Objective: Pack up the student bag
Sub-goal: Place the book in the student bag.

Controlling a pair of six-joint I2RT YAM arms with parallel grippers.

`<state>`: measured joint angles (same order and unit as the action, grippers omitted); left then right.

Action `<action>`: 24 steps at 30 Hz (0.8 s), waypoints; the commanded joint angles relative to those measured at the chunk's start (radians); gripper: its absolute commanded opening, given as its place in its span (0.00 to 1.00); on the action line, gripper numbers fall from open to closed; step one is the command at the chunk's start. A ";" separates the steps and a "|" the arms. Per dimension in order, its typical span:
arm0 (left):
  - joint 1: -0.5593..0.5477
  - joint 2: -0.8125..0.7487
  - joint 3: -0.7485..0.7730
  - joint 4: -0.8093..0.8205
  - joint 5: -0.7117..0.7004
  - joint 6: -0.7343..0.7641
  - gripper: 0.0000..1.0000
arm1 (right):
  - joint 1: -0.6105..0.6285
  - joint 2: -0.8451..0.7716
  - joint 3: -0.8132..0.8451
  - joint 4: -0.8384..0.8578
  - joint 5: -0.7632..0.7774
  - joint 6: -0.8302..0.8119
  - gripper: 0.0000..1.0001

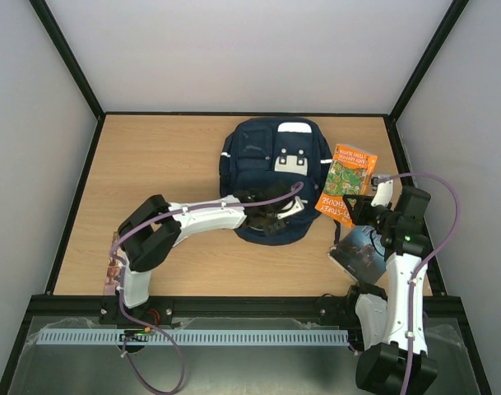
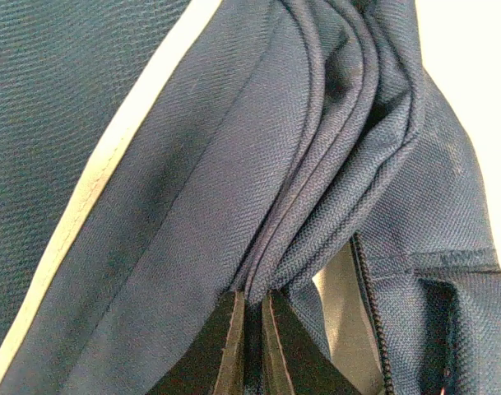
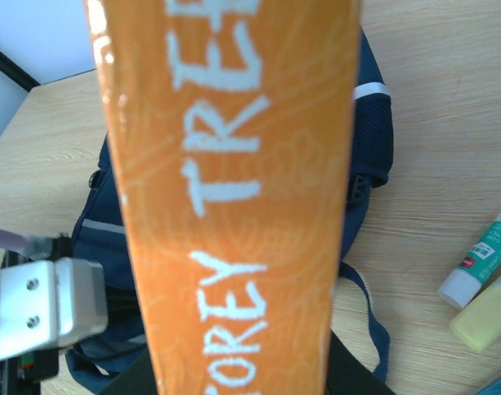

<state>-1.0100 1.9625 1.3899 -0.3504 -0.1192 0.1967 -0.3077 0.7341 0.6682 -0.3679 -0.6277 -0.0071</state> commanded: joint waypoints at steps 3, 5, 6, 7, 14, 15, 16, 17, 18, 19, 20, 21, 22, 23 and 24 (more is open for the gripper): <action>0.047 -0.174 -0.073 -0.067 -0.123 -0.140 0.02 | -0.004 -0.013 0.008 0.051 -0.049 -0.008 0.01; 0.043 -0.223 -0.101 -0.103 -0.143 -0.202 0.02 | -0.004 -0.013 0.008 0.050 -0.051 -0.010 0.01; 0.037 -0.252 -0.126 -0.111 -0.141 -0.231 0.02 | -0.004 -0.015 0.008 0.050 -0.052 -0.011 0.01; 0.027 -0.281 -0.154 -0.108 -0.130 -0.252 0.02 | -0.004 -0.015 0.007 0.052 -0.054 -0.011 0.01; -0.096 -0.303 -0.164 -0.072 -0.092 -0.316 0.02 | -0.004 -0.004 0.011 0.055 -0.047 -0.011 0.01; -0.111 -0.287 -0.142 -0.071 -0.091 -0.315 0.02 | -0.004 -0.005 0.011 0.055 -0.042 -0.012 0.01; -0.123 -0.265 -0.121 -0.069 -0.089 -0.312 0.02 | -0.004 -0.006 0.011 0.054 -0.036 -0.012 0.01; -0.131 -0.245 -0.097 -0.068 -0.083 -0.305 0.02 | -0.004 -0.007 0.011 0.055 -0.029 -0.012 0.01; -0.136 -0.221 -0.079 -0.069 -0.076 -0.296 0.02 | -0.005 -0.009 0.010 0.055 -0.023 -0.013 0.01; -0.136 -0.199 -0.063 -0.072 -0.074 -0.287 0.02 | -0.003 -0.011 0.009 0.055 -0.021 -0.012 0.01; -0.136 -0.178 -0.048 -0.079 -0.079 -0.274 0.02 | -0.004 -0.013 0.010 0.054 -0.021 -0.012 0.01; -0.136 -0.160 -0.037 -0.089 -0.086 -0.257 0.02 | -0.005 -0.014 0.009 0.054 -0.020 -0.011 0.01; -0.135 -0.144 -0.030 -0.103 -0.086 -0.241 0.02 | -0.005 -0.016 0.008 0.053 -0.019 -0.011 0.01; -0.132 -0.134 -0.026 -0.119 -0.073 -0.225 0.02 | -0.004 -0.018 0.008 0.052 -0.018 -0.013 0.01; -0.129 -0.128 -0.024 -0.134 -0.047 -0.209 0.04 | -0.005 -0.019 0.008 0.052 -0.020 -0.012 0.01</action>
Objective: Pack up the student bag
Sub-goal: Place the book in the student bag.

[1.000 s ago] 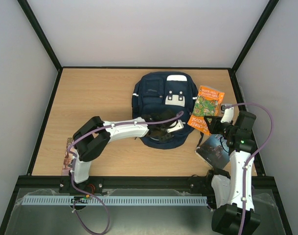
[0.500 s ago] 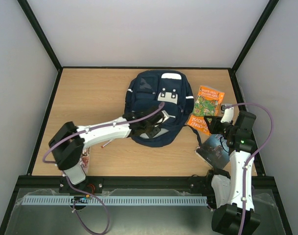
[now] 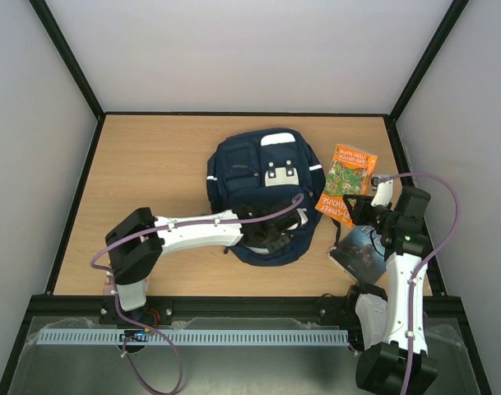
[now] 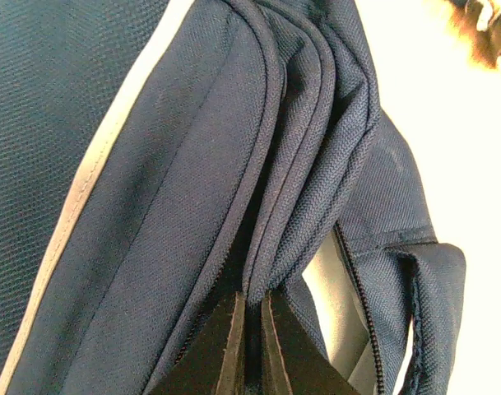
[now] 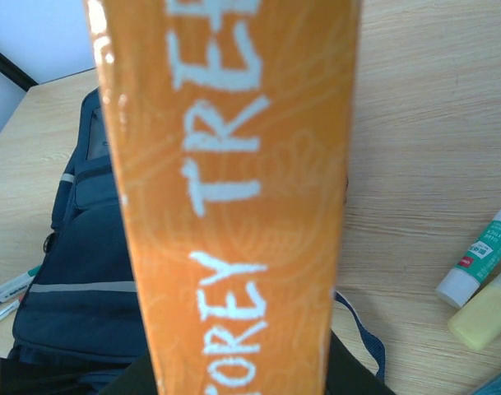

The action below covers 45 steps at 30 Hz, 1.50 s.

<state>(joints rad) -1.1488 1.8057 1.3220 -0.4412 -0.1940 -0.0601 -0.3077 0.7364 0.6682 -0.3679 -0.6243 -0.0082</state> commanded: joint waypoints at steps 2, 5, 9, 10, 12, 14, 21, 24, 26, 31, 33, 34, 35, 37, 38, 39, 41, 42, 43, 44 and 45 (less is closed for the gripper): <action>0.011 0.027 0.040 -0.070 0.044 0.060 0.12 | -0.005 -0.023 0.006 0.052 -0.026 -0.012 0.01; 0.013 -0.012 0.017 -0.082 0.063 0.068 0.24 | -0.004 -0.021 0.008 0.054 -0.031 -0.012 0.01; 0.014 -0.072 -0.033 -0.072 0.102 0.063 0.44 | -0.005 -0.017 0.009 0.052 -0.036 -0.014 0.01; 0.015 -0.085 -0.046 -0.065 0.110 0.058 0.48 | -0.004 -0.018 0.008 0.052 -0.038 -0.015 0.01; 0.016 -0.096 -0.071 -0.058 0.131 0.057 0.52 | -0.004 -0.019 0.008 0.050 -0.038 -0.015 0.01; 0.017 -0.090 -0.086 -0.061 0.123 0.060 0.52 | -0.005 -0.019 0.008 0.050 -0.041 -0.016 0.01; 0.024 -0.038 -0.110 -0.051 0.091 0.102 0.54 | -0.004 -0.020 0.008 0.050 -0.043 -0.016 0.01; 0.026 0.007 -0.111 -0.060 0.028 0.115 0.55 | -0.005 -0.020 0.007 0.049 -0.044 -0.016 0.01; 0.029 0.024 -0.111 -0.060 0.001 0.125 0.54 | -0.005 -0.021 0.006 0.049 -0.046 -0.019 0.01; 0.029 0.043 -0.111 -0.038 -0.021 0.130 0.69 | -0.004 -0.022 0.007 0.049 -0.050 -0.019 0.01; 0.029 0.052 -0.105 -0.030 -0.005 0.131 0.69 | -0.004 -0.022 0.007 0.049 -0.054 -0.020 0.01; 0.029 0.058 -0.102 -0.025 0.000 0.133 0.67 | -0.005 -0.020 0.007 0.049 -0.055 -0.019 0.01; 0.029 0.067 -0.097 -0.023 -0.001 0.135 0.63 | -0.005 -0.019 0.007 0.049 -0.056 -0.020 0.01; 0.028 0.092 -0.081 -0.028 -0.022 0.136 0.52 | -0.005 -0.019 0.007 0.049 -0.056 -0.020 0.01; 0.029 0.105 -0.073 -0.033 -0.036 0.134 0.44 | -0.004 -0.019 0.007 0.049 -0.056 -0.021 0.01; 0.029 0.115 -0.064 -0.039 -0.043 0.134 0.35 | -0.004 -0.019 0.007 0.049 -0.056 -0.022 0.01; 0.028 0.121 -0.053 -0.046 -0.052 0.131 0.19 | -0.004 -0.019 0.008 0.049 -0.055 -0.021 0.01; 0.029 0.117 -0.050 -0.045 -0.055 0.127 0.10 | -0.005 -0.019 0.007 0.049 -0.054 -0.021 0.01; 0.028 0.109 -0.048 -0.045 -0.059 0.122 0.04 | -0.005 -0.019 0.007 0.049 -0.054 -0.022 0.01; 0.029 0.097 -0.044 -0.045 -0.061 0.118 0.02 | -0.004 -0.019 0.007 0.049 -0.055 -0.021 0.01; 0.029 0.083 -0.039 -0.048 -0.065 0.114 0.02 | -0.005 -0.017 0.007 0.049 -0.054 -0.023 0.01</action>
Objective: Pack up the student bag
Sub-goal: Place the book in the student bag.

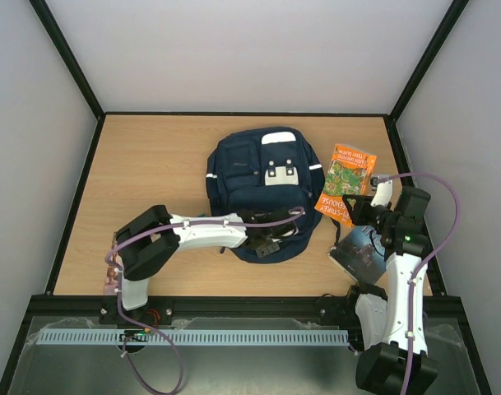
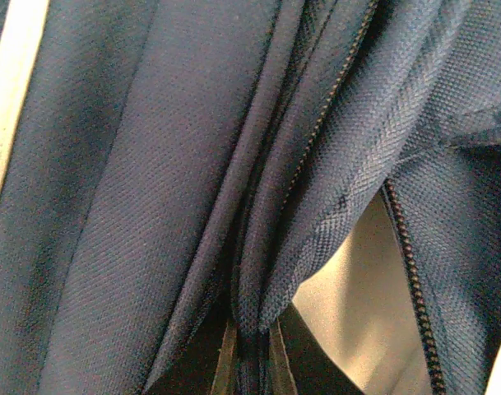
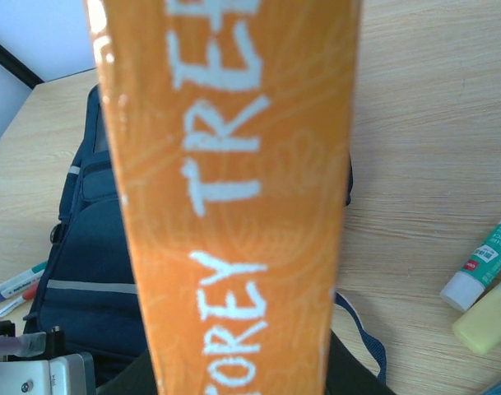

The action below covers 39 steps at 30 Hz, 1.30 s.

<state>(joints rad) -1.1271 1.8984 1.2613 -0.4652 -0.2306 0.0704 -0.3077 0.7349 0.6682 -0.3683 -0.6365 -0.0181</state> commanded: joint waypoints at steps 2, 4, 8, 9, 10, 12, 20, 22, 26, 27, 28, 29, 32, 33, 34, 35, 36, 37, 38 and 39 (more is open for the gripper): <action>0.007 -0.048 0.037 -0.030 -0.045 -0.026 0.02 | -0.005 -0.011 0.008 0.051 -0.041 -0.013 0.01; 0.007 -0.087 0.058 -0.041 -0.071 -0.030 0.02 | -0.004 -0.009 0.013 0.048 -0.035 -0.010 0.01; 0.009 -0.184 0.085 -0.024 -0.171 -0.052 0.02 | -0.005 0.017 0.094 -0.009 -0.059 -0.018 0.01; 0.011 -0.214 0.083 -0.003 -0.202 -0.065 0.02 | -0.004 0.031 0.154 -0.041 -0.067 -0.025 0.01; 0.015 -0.243 0.077 0.022 -0.222 -0.073 0.02 | -0.004 0.046 0.208 -0.084 -0.070 -0.038 0.01; 0.027 -0.298 0.054 0.078 -0.242 -0.096 0.02 | -0.003 0.078 0.323 -0.176 -0.091 -0.070 0.01; 0.123 -0.344 0.036 0.164 -0.156 -0.205 0.02 | -0.004 0.243 0.653 -0.758 -0.329 -0.422 0.01; 0.167 -0.349 0.026 0.181 -0.097 -0.239 0.02 | 0.006 0.255 0.677 -0.915 -0.391 -0.667 0.01; 0.263 -0.392 -0.037 0.276 0.089 -0.302 0.02 | 0.014 0.139 0.592 -0.866 -0.393 -0.772 0.01; 0.288 -0.409 -0.061 0.306 0.134 -0.317 0.02 | 0.015 0.129 0.578 -0.843 -0.399 -0.752 0.01; 0.309 -0.421 -0.081 0.331 0.177 -0.334 0.02 | 0.017 0.134 0.568 -0.839 -0.414 -0.743 0.01; 0.330 -0.432 -0.096 0.347 0.206 -0.348 0.02 | 0.023 0.151 0.559 -0.844 -0.431 -0.732 0.01; 0.358 -0.441 -0.102 0.355 0.240 -0.364 0.02 | 0.067 0.254 0.536 -0.879 -0.454 -0.704 0.01; 0.360 -0.441 -0.103 0.357 0.240 -0.360 0.02 | 0.094 0.283 0.531 -0.891 -0.450 -0.702 0.01; 0.361 -0.442 -0.106 0.360 0.241 -0.356 0.02 | 0.111 0.308 0.526 -0.891 -0.443 -0.689 0.01; 0.360 -0.441 -0.111 0.363 0.239 -0.353 0.02 | 0.128 0.327 0.517 -0.884 -0.438 -0.680 0.01; 0.361 -0.440 -0.114 0.365 0.233 -0.352 0.02 | 0.148 0.336 0.509 -0.869 -0.429 -0.662 0.01; 0.363 -0.437 -0.116 0.365 0.231 -0.351 0.02 | 0.169 0.342 0.501 -0.849 -0.419 -0.646 0.01; 0.364 -0.435 -0.120 0.364 0.229 -0.348 0.02 | 0.201 0.349 0.491 -0.831 -0.410 -0.637 0.01; 0.366 -0.435 -0.123 0.367 0.227 -0.346 0.02 | 0.234 0.356 0.483 -0.830 -0.402 -0.644 0.01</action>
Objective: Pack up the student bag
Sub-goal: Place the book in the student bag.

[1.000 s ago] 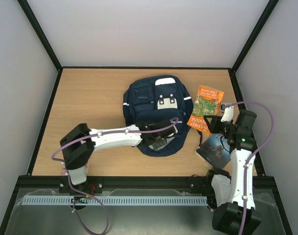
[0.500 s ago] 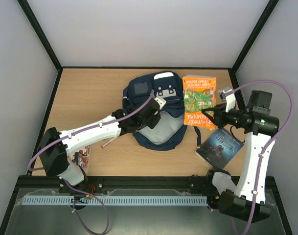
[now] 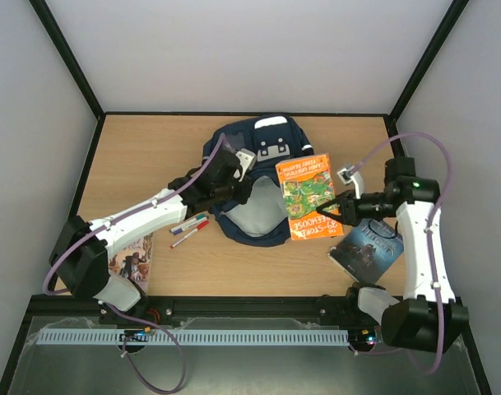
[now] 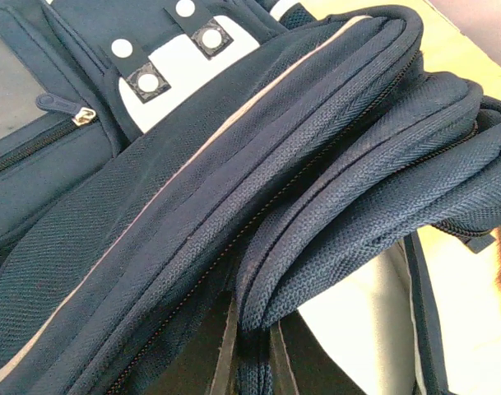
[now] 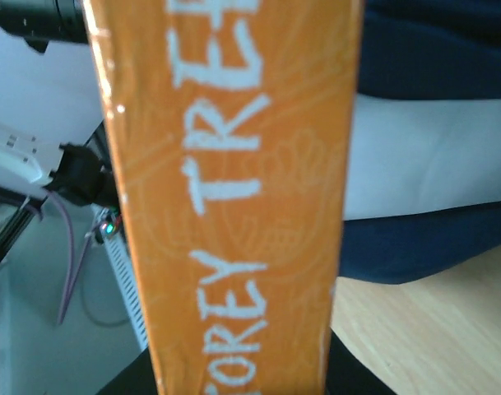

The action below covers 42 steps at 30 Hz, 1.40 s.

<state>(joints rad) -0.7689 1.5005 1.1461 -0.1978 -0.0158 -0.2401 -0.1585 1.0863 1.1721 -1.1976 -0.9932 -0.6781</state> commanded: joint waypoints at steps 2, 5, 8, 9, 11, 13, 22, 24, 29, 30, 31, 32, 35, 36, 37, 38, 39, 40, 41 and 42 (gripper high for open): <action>0.013 -0.041 -0.024 0.118 -0.004 -0.043 0.02 | 0.158 0.012 -0.047 0.023 -0.018 0.006 0.01; 0.025 -0.046 -0.046 0.155 0.013 -0.064 0.02 | 0.245 0.019 -0.095 0.076 0.018 0.013 0.01; 0.044 -0.030 -0.045 0.159 0.043 -0.073 0.02 | 0.311 0.062 -0.117 0.096 0.030 0.008 0.01; 0.051 -0.028 -0.045 0.159 0.050 -0.075 0.02 | 0.326 0.078 -0.123 0.103 0.032 0.009 0.01; 0.065 -0.028 -0.049 0.162 0.057 -0.077 0.02 | 0.345 0.102 -0.138 0.128 0.030 0.020 0.01; 0.069 -0.027 -0.052 0.160 0.046 -0.077 0.02 | 0.359 0.110 -0.161 0.161 0.029 0.035 0.01; 0.073 -0.037 -0.054 0.211 0.059 -0.068 0.02 | 0.484 0.191 -0.252 0.323 0.051 0.168 0.01; 0.073 -0.053 -0.055 0.230 0.055 -0.077 0.02 | 0.505 0.244 -0.242 0.334 0.056 0.193 0.01; 0.059 -0.100 -0.063 0.261 0.039 -0.087 0.02 | 0.546 0.358 -0.226 0.343 0.039 0.231 0.01; 0.049 -0.109 -0.068 0.265 0.023 -0.087 0.02 | 0.554 0.377 -0.221 0.333 0.038 0.224 0.01; 0.038 -0.118 -0.072 0.270 0.011 -0.087 0.02 | 0.558 0.389 -0.218 0.332 0.037 0.225 0.01; 0.026 -0.125 -0.078 0.277 -0.003 -0.087 0.02 | 0.560 0.395 -0.218 0.338 0.040 0.235 0.01; -0.012 -0.146 -0.097 0.301 -0.055 -0.089 0.02 | 0.561 0.409 -0.220 0.406 0.093 0.322 0.01; -0.023 -0.147 -0.102 0.306 -0.068 -0.090 0.02 | 0.560 0.413 -0.217 0.422 0.100 0.342 0.01; -0.032 -0.146 -0.102 0.307 -0.078 -0.092 0.02 | 0.556 0.417 -0.214 0.440 0.092 0.361 0.01; -0.040 -0.145 -0.102 0.307 -0.087 -0.093 0.02 | 0.550 0.424 -0.211 0.464 0.073 0.392 0.01; -0.048 -0.147 -0.103 0.309 -0.093 -0.094 0.02 | 0.543 0.440 -0.204 0.481 0.046 0.419 0.01; -0.055 -0.149 -0.106 0.309 -0.103 -0.094 0.02 | 0.540 0.479 -0.187 0.479 0.022 0.429 0.01; -0.066 -0.152 -0.108 0.311 -0.114 -0.094 0.02 | 0.536 0.513 -0.170 0.467 -0.003 0.429 0.01; -0.074 -0.155 -0.109 0.312 -0.125 -0.094 0.02 | 0.530 0.544 -0.151 0.452 -0.025 0.425 0.01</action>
<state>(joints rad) -0.8066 1.4147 1.0248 -0.0566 -0.0925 -0.2970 0.3889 1.5345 0.9443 -0.7784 -0.9085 -0.3225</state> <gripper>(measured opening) 0.071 0.211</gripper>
